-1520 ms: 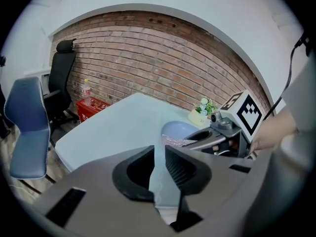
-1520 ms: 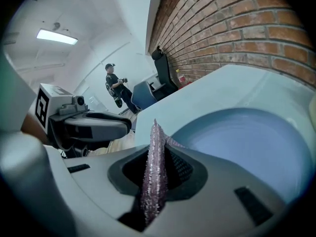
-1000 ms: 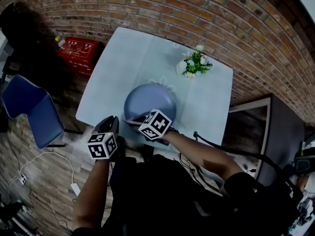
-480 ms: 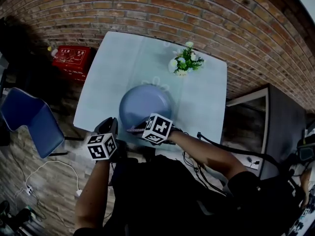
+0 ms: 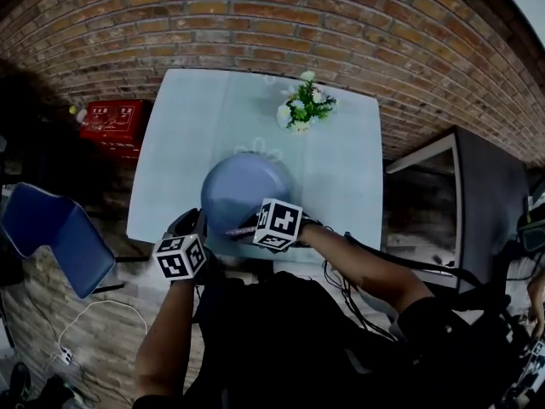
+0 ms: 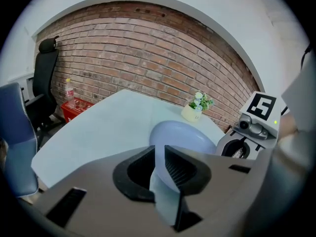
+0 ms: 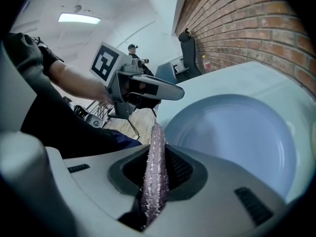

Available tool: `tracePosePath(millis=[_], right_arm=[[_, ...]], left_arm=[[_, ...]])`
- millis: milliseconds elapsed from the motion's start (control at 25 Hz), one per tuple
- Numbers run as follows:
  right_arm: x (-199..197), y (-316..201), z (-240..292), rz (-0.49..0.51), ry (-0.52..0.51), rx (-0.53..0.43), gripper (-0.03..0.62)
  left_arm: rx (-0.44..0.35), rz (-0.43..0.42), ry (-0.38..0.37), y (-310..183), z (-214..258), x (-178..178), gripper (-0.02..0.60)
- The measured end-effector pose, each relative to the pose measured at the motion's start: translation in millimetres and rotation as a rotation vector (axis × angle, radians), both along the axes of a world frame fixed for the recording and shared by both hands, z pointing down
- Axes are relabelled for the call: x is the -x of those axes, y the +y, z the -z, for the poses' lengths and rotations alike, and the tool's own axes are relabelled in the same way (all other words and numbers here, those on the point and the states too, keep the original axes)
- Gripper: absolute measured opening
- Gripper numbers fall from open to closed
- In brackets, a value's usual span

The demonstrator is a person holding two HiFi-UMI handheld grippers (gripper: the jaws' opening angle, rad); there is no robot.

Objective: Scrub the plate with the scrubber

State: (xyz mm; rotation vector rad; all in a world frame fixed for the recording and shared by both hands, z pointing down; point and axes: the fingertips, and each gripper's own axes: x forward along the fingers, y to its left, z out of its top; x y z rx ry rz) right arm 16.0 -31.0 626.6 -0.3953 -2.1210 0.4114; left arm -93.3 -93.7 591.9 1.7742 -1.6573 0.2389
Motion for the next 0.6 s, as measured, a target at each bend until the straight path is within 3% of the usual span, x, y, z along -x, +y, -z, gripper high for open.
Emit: tracePosePath(millis=[440, 600], right_arm=[[-21, -13, 3, -0.096, 0.064, 0.004, 0.072], [-28, -28, 8, -0.202, 0.065, -0.014, 0.071]], left_arm=[[0.008, -0.130, -0.007, -25, -9, 6, 0.072], [0.016, -0.176, -0.006, -27, -12, 8, 0.072]])
